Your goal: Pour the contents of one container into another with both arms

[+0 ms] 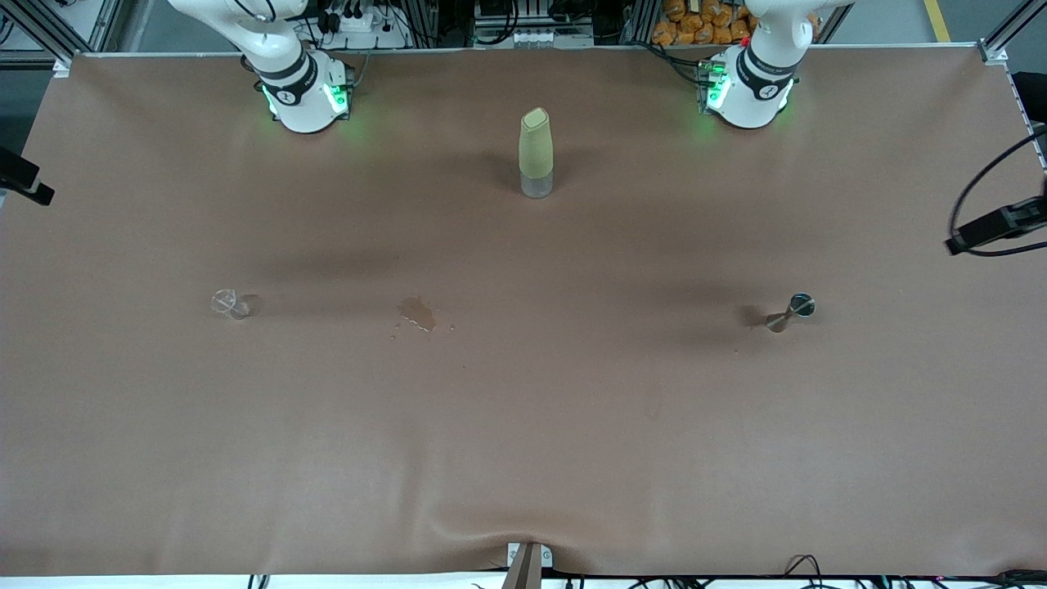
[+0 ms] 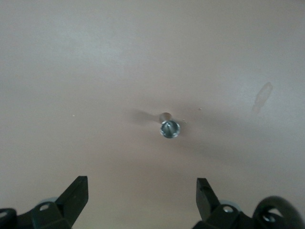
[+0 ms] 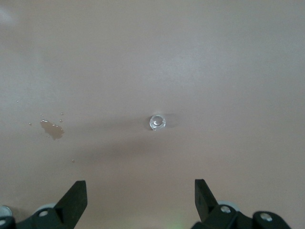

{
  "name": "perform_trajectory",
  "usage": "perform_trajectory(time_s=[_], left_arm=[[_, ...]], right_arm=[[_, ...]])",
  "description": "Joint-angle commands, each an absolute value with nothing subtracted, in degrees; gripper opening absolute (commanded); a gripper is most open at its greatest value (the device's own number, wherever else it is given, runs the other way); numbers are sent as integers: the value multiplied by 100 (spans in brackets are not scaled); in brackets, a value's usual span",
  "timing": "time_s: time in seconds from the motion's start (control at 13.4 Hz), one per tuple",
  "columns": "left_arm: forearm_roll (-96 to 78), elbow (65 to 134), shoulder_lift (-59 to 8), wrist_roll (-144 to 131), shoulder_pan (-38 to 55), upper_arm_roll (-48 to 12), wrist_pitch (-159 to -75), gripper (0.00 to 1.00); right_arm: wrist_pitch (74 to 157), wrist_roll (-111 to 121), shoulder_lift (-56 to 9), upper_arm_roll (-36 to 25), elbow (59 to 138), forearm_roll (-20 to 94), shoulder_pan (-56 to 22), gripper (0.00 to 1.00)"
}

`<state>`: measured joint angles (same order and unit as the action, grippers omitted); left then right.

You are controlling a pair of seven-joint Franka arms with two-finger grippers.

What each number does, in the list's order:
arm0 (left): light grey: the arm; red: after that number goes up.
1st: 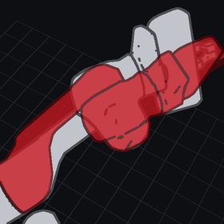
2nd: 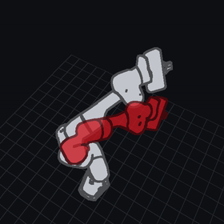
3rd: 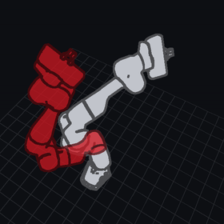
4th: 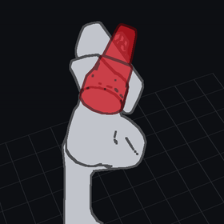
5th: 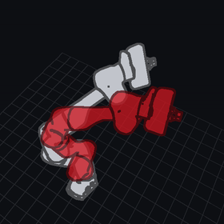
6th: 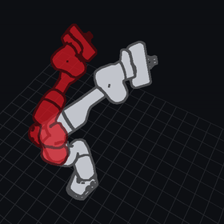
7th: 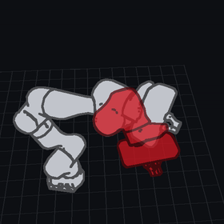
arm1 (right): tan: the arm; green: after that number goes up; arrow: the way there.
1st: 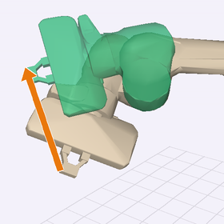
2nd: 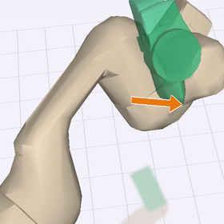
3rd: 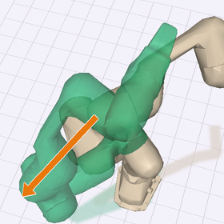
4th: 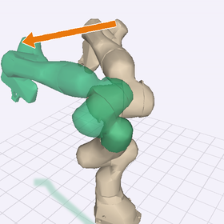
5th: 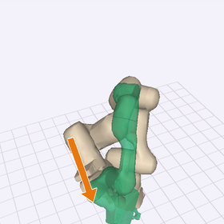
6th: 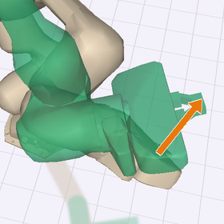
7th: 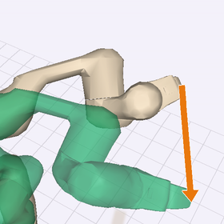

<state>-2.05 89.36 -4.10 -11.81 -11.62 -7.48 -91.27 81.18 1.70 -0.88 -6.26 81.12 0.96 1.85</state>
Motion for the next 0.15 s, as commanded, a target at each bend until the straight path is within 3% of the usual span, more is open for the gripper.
perform_trajectory(time_s=[0.0, 0.07], left_arm=[[-62, 8868, -448, -1327, -1160, -791, -9044, 100], [-62, 8868, -448, -1292, -1169, -800, -9044, 100]], right_arm=[[7998, 193, -62, -589, 8060, 167, 124, 100], [7998, 185, -62, -598, 8068, 167, 71, 100]])
